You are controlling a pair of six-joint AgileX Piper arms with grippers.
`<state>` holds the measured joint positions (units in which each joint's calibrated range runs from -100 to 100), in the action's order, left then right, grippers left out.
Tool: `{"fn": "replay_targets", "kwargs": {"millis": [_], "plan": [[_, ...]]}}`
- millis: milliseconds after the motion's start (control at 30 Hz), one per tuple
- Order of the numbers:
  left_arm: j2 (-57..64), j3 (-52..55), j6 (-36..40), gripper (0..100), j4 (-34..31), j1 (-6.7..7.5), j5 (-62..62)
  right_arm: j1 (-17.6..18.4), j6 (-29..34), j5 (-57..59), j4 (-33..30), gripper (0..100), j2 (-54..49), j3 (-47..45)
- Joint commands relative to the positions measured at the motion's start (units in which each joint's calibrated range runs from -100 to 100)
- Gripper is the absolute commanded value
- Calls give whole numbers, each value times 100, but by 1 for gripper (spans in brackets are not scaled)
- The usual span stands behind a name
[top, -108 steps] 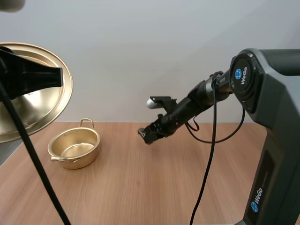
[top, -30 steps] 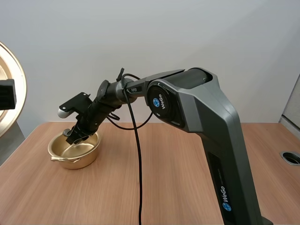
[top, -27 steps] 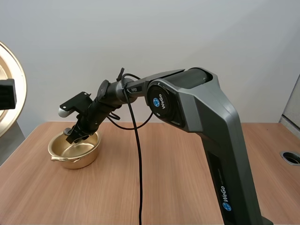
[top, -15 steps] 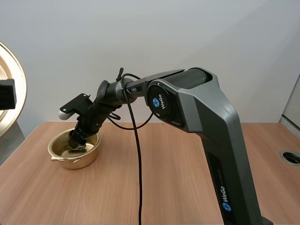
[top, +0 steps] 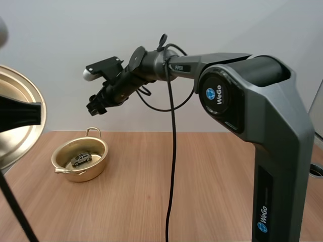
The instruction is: Open the pot, put the car inside, and close it
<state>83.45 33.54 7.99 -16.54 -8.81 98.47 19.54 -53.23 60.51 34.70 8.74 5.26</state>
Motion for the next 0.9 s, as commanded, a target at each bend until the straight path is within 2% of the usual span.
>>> {"fn": "replay_targets", "kwargs": {"millis": [0, 100, 233, 367, 567, 700, 867], "plan": [[-467, 606, -1, 0, 49, -3, -1124, -447, 75, 948, 9, 100, -540, 4], [-1026, 1029, -1, 0, 245, -3, -2330, -891, 75, 2263, 9, 100, -985, 4], [-1931, 1490, -1, 0, 670, -3, -2997, -1461, 75, 3843, 9, 100, -1500, 4], [-2781, 1912, -1, 0, 983, -3, -4052, -1972, 75, 3949, 43, 100, -1806, 4], [-3740, 2187, -1, 0, 981, -3, -5675, -2527, 149, 3949, 372, 100, -2272, -525], [-4202, 2187, -22, 0, 981, -3, -6488, -2713, 160, 3949, 444, 100, -2785, -1100], [-4743, 2187, -84, 0, 981, -3, -7176, -2725, 160, 3949, 483, 100, -3585, -1735]]}}
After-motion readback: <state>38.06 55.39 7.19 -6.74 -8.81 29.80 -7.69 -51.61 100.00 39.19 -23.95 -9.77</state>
